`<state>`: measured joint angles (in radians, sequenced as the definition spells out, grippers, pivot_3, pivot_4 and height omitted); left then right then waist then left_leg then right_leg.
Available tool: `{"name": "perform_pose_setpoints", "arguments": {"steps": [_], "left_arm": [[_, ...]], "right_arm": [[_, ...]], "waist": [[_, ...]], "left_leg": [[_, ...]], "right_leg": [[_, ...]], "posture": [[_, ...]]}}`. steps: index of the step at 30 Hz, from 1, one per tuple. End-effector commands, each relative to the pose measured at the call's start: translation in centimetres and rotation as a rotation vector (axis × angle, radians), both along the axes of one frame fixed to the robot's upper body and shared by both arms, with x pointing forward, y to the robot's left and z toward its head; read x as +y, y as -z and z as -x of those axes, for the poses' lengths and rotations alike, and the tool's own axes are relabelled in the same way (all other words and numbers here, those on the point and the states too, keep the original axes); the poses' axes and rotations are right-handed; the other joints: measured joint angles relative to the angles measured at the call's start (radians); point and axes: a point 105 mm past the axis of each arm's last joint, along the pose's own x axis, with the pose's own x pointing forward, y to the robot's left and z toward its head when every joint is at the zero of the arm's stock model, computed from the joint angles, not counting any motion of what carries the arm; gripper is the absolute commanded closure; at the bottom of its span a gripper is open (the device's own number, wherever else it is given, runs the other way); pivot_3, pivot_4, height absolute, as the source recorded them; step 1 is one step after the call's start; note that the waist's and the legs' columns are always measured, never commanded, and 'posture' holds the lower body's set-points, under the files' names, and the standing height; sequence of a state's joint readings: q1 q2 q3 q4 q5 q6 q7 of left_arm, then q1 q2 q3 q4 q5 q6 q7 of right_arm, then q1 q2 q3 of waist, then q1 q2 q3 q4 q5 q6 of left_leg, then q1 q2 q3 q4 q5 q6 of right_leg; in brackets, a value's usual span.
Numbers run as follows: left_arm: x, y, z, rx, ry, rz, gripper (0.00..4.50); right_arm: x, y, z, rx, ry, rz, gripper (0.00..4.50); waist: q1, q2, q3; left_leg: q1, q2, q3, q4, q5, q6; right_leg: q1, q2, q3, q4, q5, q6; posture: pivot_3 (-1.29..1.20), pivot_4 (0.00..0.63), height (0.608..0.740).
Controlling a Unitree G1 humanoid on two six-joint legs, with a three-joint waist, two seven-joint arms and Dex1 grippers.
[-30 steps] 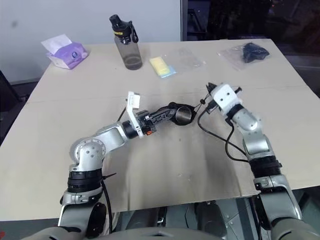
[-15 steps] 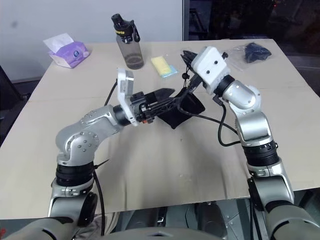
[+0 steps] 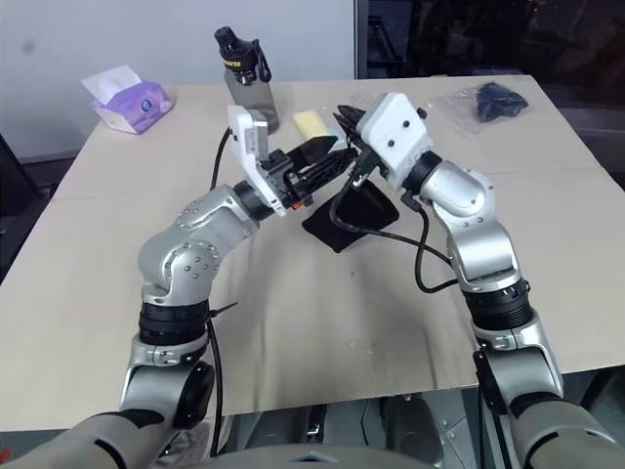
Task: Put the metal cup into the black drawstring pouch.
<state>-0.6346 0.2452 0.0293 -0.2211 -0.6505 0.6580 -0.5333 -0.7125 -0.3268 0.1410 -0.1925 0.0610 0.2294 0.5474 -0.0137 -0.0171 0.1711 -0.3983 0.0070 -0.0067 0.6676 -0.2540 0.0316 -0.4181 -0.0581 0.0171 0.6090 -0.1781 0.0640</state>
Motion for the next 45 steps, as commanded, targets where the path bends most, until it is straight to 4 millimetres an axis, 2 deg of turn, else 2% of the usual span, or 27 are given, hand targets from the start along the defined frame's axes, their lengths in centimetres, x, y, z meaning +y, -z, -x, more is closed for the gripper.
{"name": "perform_pose_setpoints", "arguments": {"steps": [1,12,16,18,22,23,25,28,30,33,36,38,40,42,45], "left_arm": [[-0.6,-1.2,0.9,-0.065,0.049,-0.001,1.79],[-1.0,-1.3,0.9,-0.066,0.067,0.006,1.79],[-1.3,-0.7,1.0,-0.069,0.077,-0.017,3.63],[-1.4,-0.6,1.1,-0.068,0.077,-0.021,4.34],[-1.4,0.3,1.0,-0.056,0.067,-0.06,4.33],[-1.3,0.7,0.9,-0.047,0.057,-0.077,4.33],[-1.3,1.6,0.6,-0.028,0.033,-0.1,4.33],[-1.2,4.1,0.0,-0.008,-0.02,-0.214,4.33],[-0.9,6.1,-0.7,0.007,-0.068,-0.317,4.33],[-0.8,6.8,-0.8,0.005,-0.076,-0.334,4.33],[-0.9,6.4,-0.7,0.009,-0.072,-0.286,4.33],[-0.9,6.2,-0.3,0.039,-0.035,-0.243,3.29],[-0.5,5.6,-0.6,0.023,-0.084,-0.217,2.56],[-0.4,5.2,-0.1,0.022,-0.062,-0.178,1.57],[0.4,4.8,1.7,0.091,0.036,-0.113,1.57]], "right_arm": [[0.6,-1.6,1.3,-0.062,-0.039,-0.018,4.5],[0.8,-1.4,1.6,-0.056,-0.048,-0.007,4.5],[1.1,-2.0,1.8,-0.06,-0.057,-0.018,4.5],[1.1,-2.1,1.8,-0.06,-0.061,-0.021,4.5],[1.1,-2.4,1.8,-0.059,-0.065,-0.032,4.5],[0.9,-2.8,1.6,-0.071,-0.056,-0.042,4.5],[-0.3,-5.2,1.1,-0.157,0.006,-0.116,4.5],[-2.8,-10.8,1.4,-0.476,0.149,-0.215,4.5],[-3.7,-12.8,1.9,-0.626,0.2,-0.227,4.5],[-4.4,-13.8,1.8,-0.677,0.218,-0.279,4.5],[-4.1,-13.4,1.3,-0.654,0.201,-0.28,4.5],[-3.5,-12.3,0.8,-0.617,0.178,-0.228,4.5],[-2.7,-10.1,0.2,-0.578,0.154,-0.125,4.5],[-2.7,-9.0,-0.2,-0.537,0.148,-0.107,4.5],[-3.0,-8.4,-0.3,-0.509,0.138,-0.083,4.5]], "waist": [[0.0,0.0,0.0],[0.0,0.0,0.0],[0.0,0.0,0.0],[0.0,0.0,0.0],[0.0,0.0,0.0],[0.0,0.0,0.0],[-0.001,0.0,0.0],[-0.001,0.001,0.001],[0.002,0.001,0.001],[0.0,0.001,0.001],[-0.001,0.001,0.001],[-0.001,0.001,0.001],[-0.001,0.001,0.001],[-0.001,0.001,0.001],[-0.003,0.001,0.001]], "left_leg": [[0.0,0.0,0.0,0.0,0.0,0.0],[0.0,0.0,0.0,0.0,0.0,0.0],[0.0,0.0,0.0,0.0,0.0,0.0],[0.0,0.0,0.0,0.0,0.0,0.0],[0.0,0.0,0.0,0.0,0.0,0.0],[0.0,0.0,0.0,0.0,0.0,0.0],[0.0,0.0,0.0,0.0,0.0,0.0],[0.0,0.0,0.001,0.0,0.0,0.0],[0.0,0.0,0.001,-0.001,0.0,0.0],[0.0,0.0,0.001,-0.001,0.0,0.0],[-0.001,0.0,0.002,-0.002,0.0,0.0],[-0.002,0.0,0.002,-0.002,0.0,0.0],[-0.002,0.0,0.002,-0.003,0.0,0.0],[-0.002,0.0,0.002,-0.003,0.0,0.0],[-0.002,0.001,0.002,-0.003,0.0,0.0]], "right_leg": [[0.0,0.0,0.0,0.0,0.0,0.0],[0.0,0.0,0.0,0.0,0.0,0.0],[0.0,0.0,0.0,0.0,0.0,0.0],[0.0,0.0,0.0,0.0,0.0,0.0],[0.0,0.0,0.0,0.0,0.0,0.0],[0.0,0.0,0.0,0.0,0.0,0.0],[0.0,0.0,0.0,0.0,0.0,0.0],[-0.001,0.0,0.001,0.0,0.0,0.0],[-0.001,0.0,0.0,0.0,0.0,0.0],[-0.001,0.0,0.0,-0.001,0.0,0.0],[-0.002,0.0,0.002,-0.001,0.0,0.0],[-0.004,0.0,0.002,0.0,0.001,0.001],[-0.004,0.0,0.002,0.0,0.001,0.001],[-0.004,0.0,0.001,0.0,0.001,0.001],[-0.004,0.0,0.001,0.0,0.001,0.001]], "posture": [[0.0,0.15,0.74],[0.0,0.15,0.74],[0.0,0.15,0.74],[0.0,0.15,0.74],[0.0,0.15,0.74],[0.0,0.15,0.74],[0.0,0.15,0.74],[0.0,0.15,0.74],[0.0,0.15,0.74],[0.0,0.15,0.74],[0.0,0.15,0.74],[0.0,0.15,0.74],[0.0,0.15,0.74],[0.0,0.15,0.74],[0.0,0.15,0.74]]}}
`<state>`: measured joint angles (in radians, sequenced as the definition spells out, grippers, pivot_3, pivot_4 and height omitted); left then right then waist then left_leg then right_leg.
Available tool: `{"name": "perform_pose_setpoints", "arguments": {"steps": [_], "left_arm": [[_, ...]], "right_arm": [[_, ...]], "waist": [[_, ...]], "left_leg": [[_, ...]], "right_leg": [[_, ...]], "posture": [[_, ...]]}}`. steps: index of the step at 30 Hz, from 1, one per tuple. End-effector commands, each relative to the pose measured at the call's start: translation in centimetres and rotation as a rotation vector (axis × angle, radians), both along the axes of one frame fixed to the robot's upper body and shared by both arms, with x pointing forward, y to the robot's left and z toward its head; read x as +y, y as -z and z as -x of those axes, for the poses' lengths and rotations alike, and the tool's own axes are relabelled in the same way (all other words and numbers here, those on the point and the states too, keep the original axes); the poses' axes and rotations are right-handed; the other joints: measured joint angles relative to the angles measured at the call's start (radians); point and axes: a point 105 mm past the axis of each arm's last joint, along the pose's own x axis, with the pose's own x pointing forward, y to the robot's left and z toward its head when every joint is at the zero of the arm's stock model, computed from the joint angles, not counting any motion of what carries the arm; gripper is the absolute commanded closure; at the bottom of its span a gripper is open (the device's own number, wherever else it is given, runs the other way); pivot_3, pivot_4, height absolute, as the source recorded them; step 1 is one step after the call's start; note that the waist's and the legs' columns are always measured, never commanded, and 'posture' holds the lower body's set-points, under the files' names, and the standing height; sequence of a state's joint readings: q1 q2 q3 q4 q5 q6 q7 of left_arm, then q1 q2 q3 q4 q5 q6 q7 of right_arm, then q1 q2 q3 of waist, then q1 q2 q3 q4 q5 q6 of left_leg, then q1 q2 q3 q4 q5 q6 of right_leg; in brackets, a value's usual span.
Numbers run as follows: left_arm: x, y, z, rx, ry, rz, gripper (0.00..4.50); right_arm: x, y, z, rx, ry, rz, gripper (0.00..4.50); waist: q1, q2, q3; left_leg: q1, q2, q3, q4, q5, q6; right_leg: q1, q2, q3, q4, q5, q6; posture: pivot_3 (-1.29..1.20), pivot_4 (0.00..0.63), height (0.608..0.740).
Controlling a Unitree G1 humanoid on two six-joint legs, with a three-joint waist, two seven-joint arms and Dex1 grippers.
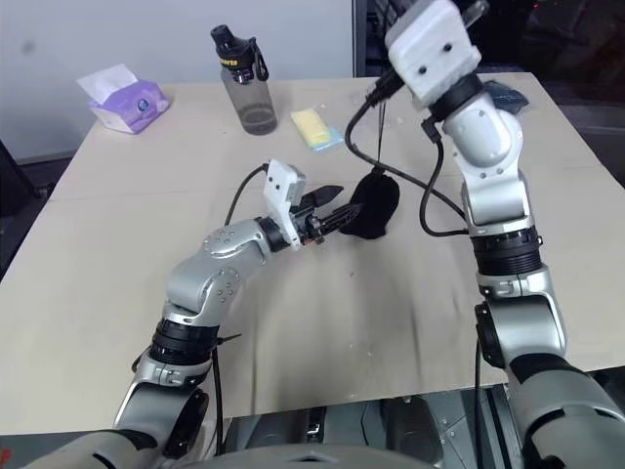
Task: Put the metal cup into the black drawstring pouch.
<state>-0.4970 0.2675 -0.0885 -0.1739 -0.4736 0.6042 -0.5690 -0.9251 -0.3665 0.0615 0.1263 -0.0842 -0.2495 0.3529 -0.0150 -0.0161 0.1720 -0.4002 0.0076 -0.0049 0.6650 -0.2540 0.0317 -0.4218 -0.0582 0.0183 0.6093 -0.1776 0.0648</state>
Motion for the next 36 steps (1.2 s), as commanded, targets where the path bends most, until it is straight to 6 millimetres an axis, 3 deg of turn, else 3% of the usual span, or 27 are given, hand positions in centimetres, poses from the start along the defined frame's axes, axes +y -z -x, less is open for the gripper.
{"name": "perform_pose_setpoints", "arguments": {"steps": [1,8,11,17,19,24,28,36], "left_arm": [[1.2,-1.8,2.5,0.031,0.116,0.077,1.57],[9.2,3.1,4.1,0.218,-0.001,-0.125,1.57],[10.2,4.3,5.8,0.262,0.012,-0.147,1.49],[10.8,6.7,8.0,0.333,-0.012,-0.174,1.49],[10.8,7.3,8.4,0.341,-0.021,-0.183,1.49],[11.2,6.7,7.7,0.229,-0.11,-0.16,1.49],[11.3,5.9,7.2,0.069,-0.175,-0.192,1.49],[11.8,7.5,7.4,0.012,-0.228,-0.259,1.49]], "right_arm": [[0.0,-0.3,1.1,-0.001,-0.049,0.028,4.5],[0.2,9.1,2.0,0.458,-0.197,0.235,4.5],[-0.8,11.8,2.6,0.575,-0.201,0.316,3.57],[-2.3,14.5,4.6,0.707,-0.261,0.344,0.58],[-2.7,15.4,5.2,0.754,-0.271,0.327,0.03],[-5.7,18.7,5.8,0.934,-0.29,0.176,0.03],[-10.0,22.7,6.4,1.083,-0.263,0.046,0.03],[-15.5,24.6,6.4,1.024,-0.203,-0.076,0.03]], "waist": [[-0.002,0.0,0.0],[-0.001,0.002,0.001],[0.003,0.002,0.002],[0.004,0.001,0.002],[0.004,0.001,0.002],[0.008,0.001,0.002],[0.008,0.0,0.002],[0.001,0.0,0.002]], "left_leg": [[0.0,0.0,0.0,0.0,0.0,0.0],[0.002,0.003,-0.003,-0.002,0.0,0.0],[0.001,0.003,-0.002,-0.002,0.0,0.0],[0.001,0.002,-0.002,0.0,0.0,0.0],[0.001,0.002,-0.002,0.0,0.0,0.0],[0.002,0.002,-0.001,0.0,0.0,0.0],[0.002,0.002,0.001,0.001,0.0,0.0],[0.004,0.003,0.005,0.002,0.0,0.0]], "right_leg": [[0.0,0.0,0.0,0.0,0.0,0.0],[0.0,0.003,0.0,0.001,-0.002,-0.003],[0.0,0.001,0.0,0.0,-0.003,-0.004],[0.0,-0.001,0.002,-0.001,-0.003,-0.004],[0.0,-0.001,0.001,0.0,-0.003,-0.004],[0.0,-0.001,0.001,0.0,-0.003,-0.004],[0.002,-0.001,0.001,-0.001,-0.003,-0.004],[0.002,0.001,0.003,0.0,-0.003,-0.003]], "posture": [[0.0,0.15,0.74],[0.0,0.15,0.74],[0.0,0.15,0.74],[0.0,0.15,0.74],[0.0,0.15,0.74],[0.0,0.15,0.74],[0.0,0.15,0.74],[0.0,0.15,0.74]]}}
